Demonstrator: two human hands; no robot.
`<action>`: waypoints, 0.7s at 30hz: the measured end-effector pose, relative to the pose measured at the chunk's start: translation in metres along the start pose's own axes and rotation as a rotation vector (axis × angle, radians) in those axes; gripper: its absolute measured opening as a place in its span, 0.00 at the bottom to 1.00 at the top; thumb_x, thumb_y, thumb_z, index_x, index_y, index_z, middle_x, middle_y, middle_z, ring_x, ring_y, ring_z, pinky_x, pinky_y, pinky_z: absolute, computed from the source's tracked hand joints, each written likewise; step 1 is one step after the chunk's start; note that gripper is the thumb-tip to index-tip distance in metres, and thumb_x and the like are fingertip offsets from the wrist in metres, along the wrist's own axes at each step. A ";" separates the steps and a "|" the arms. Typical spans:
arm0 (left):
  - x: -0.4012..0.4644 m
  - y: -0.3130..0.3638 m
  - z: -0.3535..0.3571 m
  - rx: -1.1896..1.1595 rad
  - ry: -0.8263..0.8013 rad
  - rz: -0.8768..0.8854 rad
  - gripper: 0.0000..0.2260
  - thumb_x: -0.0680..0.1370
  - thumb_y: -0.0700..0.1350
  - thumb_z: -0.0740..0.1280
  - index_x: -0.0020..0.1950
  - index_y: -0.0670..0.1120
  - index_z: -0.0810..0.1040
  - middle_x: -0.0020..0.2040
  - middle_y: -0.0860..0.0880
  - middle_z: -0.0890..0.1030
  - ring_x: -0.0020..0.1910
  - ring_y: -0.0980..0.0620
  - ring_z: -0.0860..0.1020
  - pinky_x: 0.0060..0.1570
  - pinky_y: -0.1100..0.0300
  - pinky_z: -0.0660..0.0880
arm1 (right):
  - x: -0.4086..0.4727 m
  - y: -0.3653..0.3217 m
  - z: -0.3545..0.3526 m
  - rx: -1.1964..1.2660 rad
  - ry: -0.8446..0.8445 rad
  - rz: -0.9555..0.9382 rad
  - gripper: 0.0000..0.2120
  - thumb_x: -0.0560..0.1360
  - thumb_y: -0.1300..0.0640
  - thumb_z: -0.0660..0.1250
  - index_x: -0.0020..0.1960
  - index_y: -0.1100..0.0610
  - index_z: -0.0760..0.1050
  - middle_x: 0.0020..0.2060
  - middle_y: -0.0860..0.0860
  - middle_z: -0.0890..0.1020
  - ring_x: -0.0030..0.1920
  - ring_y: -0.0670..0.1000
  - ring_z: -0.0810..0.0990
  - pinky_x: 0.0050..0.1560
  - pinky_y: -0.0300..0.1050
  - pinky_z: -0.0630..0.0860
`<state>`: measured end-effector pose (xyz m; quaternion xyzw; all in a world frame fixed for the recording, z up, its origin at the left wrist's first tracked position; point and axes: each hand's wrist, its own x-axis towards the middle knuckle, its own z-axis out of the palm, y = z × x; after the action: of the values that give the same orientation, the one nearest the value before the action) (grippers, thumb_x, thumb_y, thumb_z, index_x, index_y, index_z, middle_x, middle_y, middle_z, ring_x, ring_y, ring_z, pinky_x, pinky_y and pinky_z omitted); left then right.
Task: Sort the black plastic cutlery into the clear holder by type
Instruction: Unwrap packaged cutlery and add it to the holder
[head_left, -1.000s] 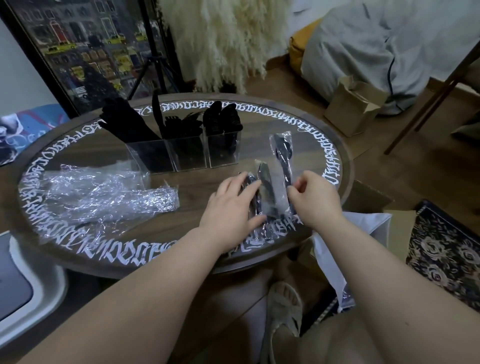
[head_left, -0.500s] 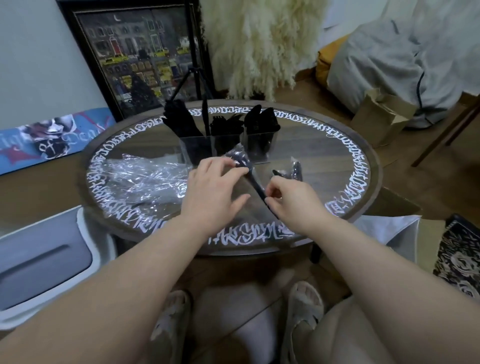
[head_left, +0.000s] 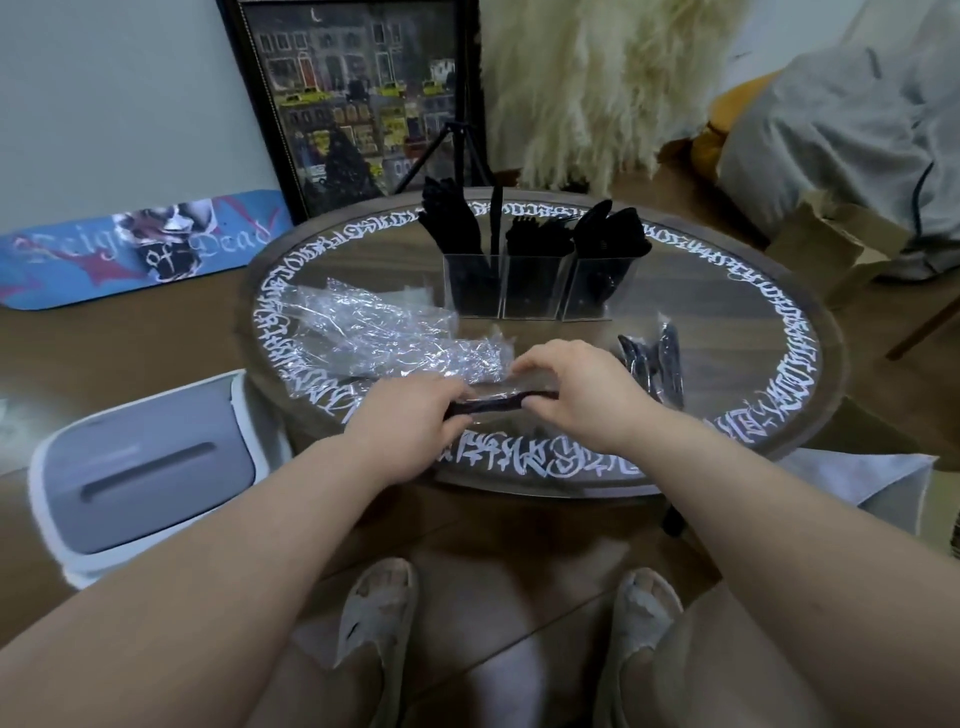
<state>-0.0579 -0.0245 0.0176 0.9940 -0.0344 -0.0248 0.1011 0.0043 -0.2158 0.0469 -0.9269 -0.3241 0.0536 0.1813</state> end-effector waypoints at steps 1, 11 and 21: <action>0.001 -0.004 0.003 -0.004 -0.034 -0.011 0.12 0.79 0.54 0.63 0.61 0.55 0.75 0.54 0.54 0.79 0.53 0.51 0.77 0.51 0.52 0.74 | -0.001 0.005 0.002 0.033 0.001 0.039 0.19 0.75 0.54 0.69 0.66 0.50 0.73 0.61 0.48 0.77 0.62 0.50 0.73 0.63 0.48 0.70; 0.030 -0.002 0.011 0.018 -0.067 0.001 0.16 0.78 0.55 0.64 0.63 0.52 0.76 0.57 0.52 0.80 0.55 0.49 0.77 0.55 0.52 0.75 | 0.014 0.038 0.020 0.180 -0.043 0.209 0.20 0.76 0.55 0.67 0.68 0.50 0.72 0.62 0.47 0.77 0.51 0.45 0.74 0.53 0.39 0.69; 0.036 0.008 0.015 -0.022 -0.139 -0.011 0.15 0.79 0.54 0.63 0.64 0.52 0.76 0.57 0.51 0.79 0.54 0.50 0.77 0.55 0.51 0.75 | 0.023 0.033 0.039 0.087 -0.103 0.112 0.07 0.76 0.57 0.67 0.53 0.50 0.80 0.48 0.46 0.74 0.49 0.48 0.75 0.54 0.43 0.74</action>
<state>-0.0230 -0.0377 0.0024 0.9888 -0.0354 -0.0950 0.1093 0.0334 -0.2134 -0.0009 -0.9308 -0.2782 0.1253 0.2012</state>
